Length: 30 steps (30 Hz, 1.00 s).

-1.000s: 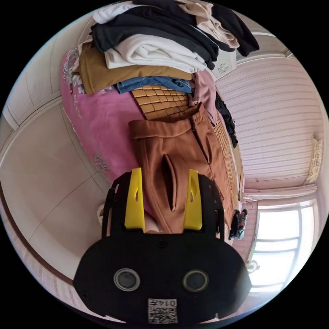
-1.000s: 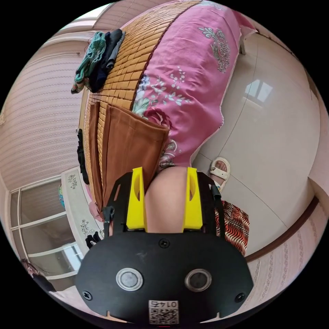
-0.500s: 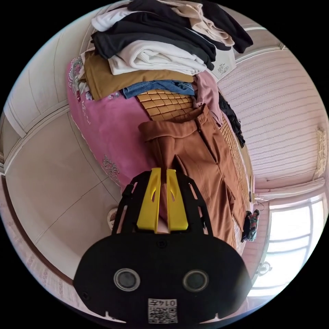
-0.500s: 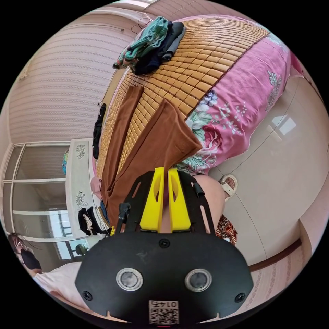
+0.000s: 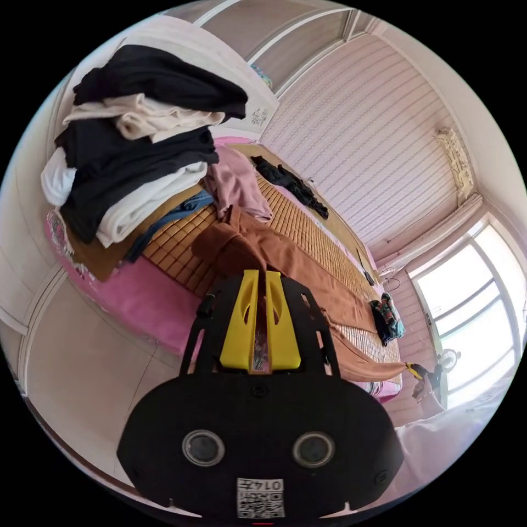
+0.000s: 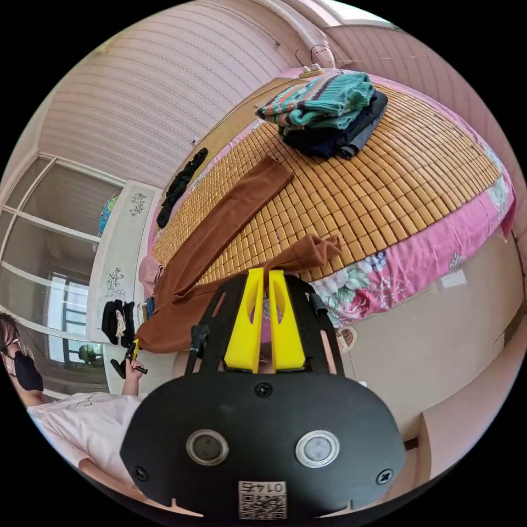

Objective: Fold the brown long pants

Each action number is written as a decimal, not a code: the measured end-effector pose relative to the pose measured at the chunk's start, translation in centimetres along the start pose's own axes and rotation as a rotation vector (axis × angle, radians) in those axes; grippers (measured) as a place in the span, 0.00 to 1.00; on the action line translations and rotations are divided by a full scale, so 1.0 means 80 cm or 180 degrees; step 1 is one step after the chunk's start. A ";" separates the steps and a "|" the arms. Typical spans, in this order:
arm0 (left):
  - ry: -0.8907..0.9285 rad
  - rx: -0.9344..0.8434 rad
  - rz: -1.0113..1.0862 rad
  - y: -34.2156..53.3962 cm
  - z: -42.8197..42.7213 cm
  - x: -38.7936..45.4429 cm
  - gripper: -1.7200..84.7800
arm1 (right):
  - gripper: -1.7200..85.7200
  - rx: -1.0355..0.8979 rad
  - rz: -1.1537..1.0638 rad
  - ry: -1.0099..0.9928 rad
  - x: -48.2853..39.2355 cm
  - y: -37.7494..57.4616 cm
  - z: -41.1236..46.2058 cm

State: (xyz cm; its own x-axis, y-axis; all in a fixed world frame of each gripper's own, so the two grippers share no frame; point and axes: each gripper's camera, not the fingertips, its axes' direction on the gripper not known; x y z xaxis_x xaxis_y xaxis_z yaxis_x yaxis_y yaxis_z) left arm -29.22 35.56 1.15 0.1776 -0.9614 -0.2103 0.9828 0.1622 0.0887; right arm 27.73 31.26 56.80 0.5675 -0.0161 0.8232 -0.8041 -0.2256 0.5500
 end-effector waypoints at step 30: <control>-0.0438 -0.0603 -0.1091 -0.089 0.236 0.015 0.15 | 0.13 0.0482 0.1168 -0.0470 0.023 -0.179 0.296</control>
State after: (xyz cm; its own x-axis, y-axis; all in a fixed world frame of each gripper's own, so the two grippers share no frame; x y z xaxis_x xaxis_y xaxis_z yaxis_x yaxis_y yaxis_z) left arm -36.94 29.05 18.65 -0.1575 -0.9855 -0.0632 0.9781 -0.1468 -0.1472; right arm 44.46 11.40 47.15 0.2766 -0.2589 0.9255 -0.9288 -0.3192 0.1883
